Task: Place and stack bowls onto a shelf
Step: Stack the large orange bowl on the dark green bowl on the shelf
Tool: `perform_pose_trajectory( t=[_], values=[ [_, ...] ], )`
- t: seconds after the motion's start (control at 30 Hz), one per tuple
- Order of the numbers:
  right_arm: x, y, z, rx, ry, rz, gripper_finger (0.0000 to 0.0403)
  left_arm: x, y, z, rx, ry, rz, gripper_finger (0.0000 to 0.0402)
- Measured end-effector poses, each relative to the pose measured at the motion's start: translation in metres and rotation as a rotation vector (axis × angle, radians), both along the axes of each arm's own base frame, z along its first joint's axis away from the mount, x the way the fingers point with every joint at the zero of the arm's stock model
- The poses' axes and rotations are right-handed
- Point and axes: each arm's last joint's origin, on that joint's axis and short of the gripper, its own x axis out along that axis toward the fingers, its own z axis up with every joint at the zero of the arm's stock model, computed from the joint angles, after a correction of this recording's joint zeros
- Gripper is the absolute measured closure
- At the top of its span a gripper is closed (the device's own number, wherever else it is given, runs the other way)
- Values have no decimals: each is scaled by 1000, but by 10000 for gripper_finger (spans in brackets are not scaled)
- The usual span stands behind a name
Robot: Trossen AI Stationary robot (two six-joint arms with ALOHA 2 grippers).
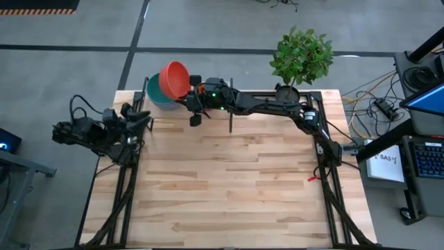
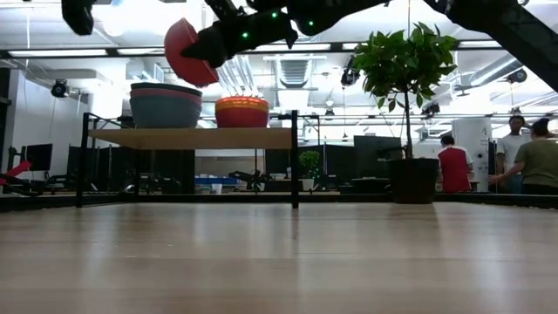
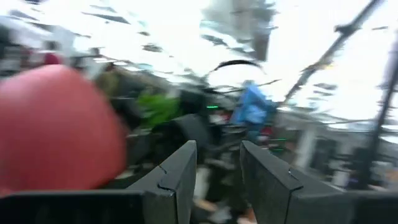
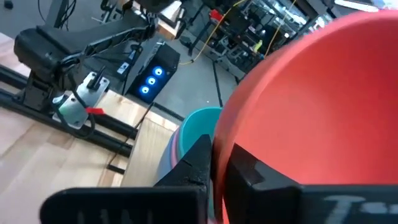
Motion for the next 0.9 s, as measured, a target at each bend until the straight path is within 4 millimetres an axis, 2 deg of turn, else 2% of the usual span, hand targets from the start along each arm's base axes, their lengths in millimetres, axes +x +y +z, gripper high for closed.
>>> perform_pose_trajectory(
  t=[0.13, 0.37, 0.5, 0.67, 0.9],
  values=[
    [0, 0, 0, -4, 0, 0, 368, 0, -3, 1, 39, -22, -101, 292],
    [0, -2, 2, 7, -33, -7, 314, 0, -3, 1, 40, -22, -102, 292],
    [-1, -2, 2, 1, -32, -8, 296, 1, -3, 0, 45, -17, -100, 293],
    [0, -2, 3, 6, -41, -9, 289, 0, -3, 0, 54, -16, -97, 293],
    [0, -2, 3, 44, -46, -10, 301, -1, -3, -1, 65, -8, -93, 293]
  ],
)
